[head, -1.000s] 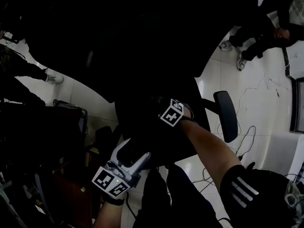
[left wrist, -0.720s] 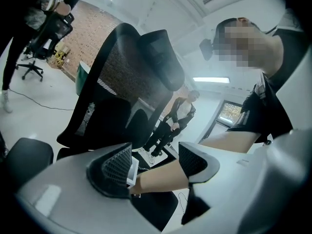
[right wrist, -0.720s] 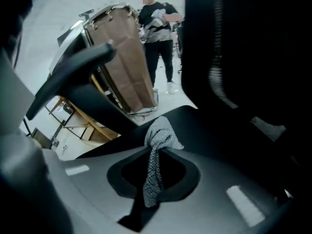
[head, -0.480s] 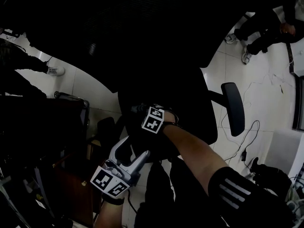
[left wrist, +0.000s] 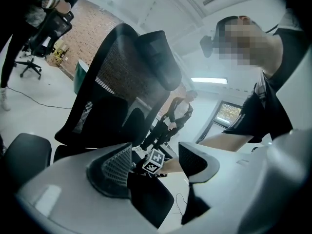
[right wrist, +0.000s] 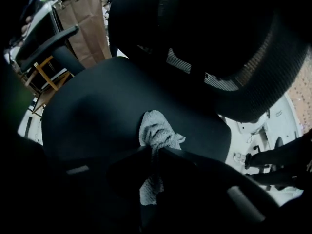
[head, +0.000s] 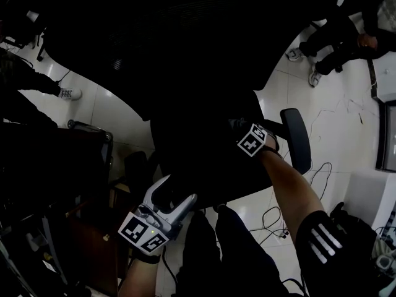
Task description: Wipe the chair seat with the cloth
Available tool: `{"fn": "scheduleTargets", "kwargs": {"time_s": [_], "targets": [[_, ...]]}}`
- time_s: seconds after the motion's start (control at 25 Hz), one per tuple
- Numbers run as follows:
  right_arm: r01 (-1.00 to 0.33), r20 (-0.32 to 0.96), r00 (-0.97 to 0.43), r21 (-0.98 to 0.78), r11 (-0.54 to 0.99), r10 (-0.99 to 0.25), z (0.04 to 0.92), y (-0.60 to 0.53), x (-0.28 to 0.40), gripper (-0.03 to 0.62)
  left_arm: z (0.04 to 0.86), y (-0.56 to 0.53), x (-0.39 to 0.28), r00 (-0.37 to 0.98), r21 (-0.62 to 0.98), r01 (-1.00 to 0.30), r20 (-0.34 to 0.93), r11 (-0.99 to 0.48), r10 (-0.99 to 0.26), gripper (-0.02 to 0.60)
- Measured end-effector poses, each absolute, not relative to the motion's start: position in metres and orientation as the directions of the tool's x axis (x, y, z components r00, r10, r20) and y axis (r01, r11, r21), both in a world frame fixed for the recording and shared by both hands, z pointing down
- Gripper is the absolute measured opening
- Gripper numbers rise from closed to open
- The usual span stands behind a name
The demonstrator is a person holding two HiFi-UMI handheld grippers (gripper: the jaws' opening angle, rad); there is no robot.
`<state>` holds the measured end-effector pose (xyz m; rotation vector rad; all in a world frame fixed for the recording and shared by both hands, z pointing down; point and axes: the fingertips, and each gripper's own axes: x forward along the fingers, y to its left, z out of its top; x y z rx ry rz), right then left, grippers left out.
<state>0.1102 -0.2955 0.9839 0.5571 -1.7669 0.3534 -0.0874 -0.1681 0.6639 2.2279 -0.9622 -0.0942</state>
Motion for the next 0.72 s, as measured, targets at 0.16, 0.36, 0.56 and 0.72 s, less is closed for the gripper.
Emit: {"fn": "scheduleTargets", "kwargs": {"time_s": [0.16, 0.36, 0.56, 0.72], "targets": [[-0.566, 0.958, -0.201, 0.055, 0.822, -0.203, 0.974, -0.299, 0.105, 0.029, 0.665, -0.165, -0.087, 0.724, 0.626, -0.614, 0.204, -0.481, -0.659, 0.324], [-0.517, 0.902, -0.405, -0.093, 0.851, -0.148, 0.948, -0.259, 0.007, 0.031, 0.666, -0.159, -0.094, 0.72, 0.622, -0.625, 0.226, -0.471, -0.657, 0.324], [-0.38, 0.849, -0.527, -0.22, 0.898, -0.015, 0.943, -0.181, -0.1, 0.031, 0.667, -0.16, -0.1, 0.706, 0.614, -0.641, 0.236, -0.461, -0.668, 0.324], [-0.297, 0.854, -0.518, -0.244, 0.923, 0.059, 0.96, -0.136, -0.126, 0.031, 0.671, -0.156, -0.102, 0.702, 0.614, -0.645, 0.241, -0.455, -0.67, 0.324]]}}
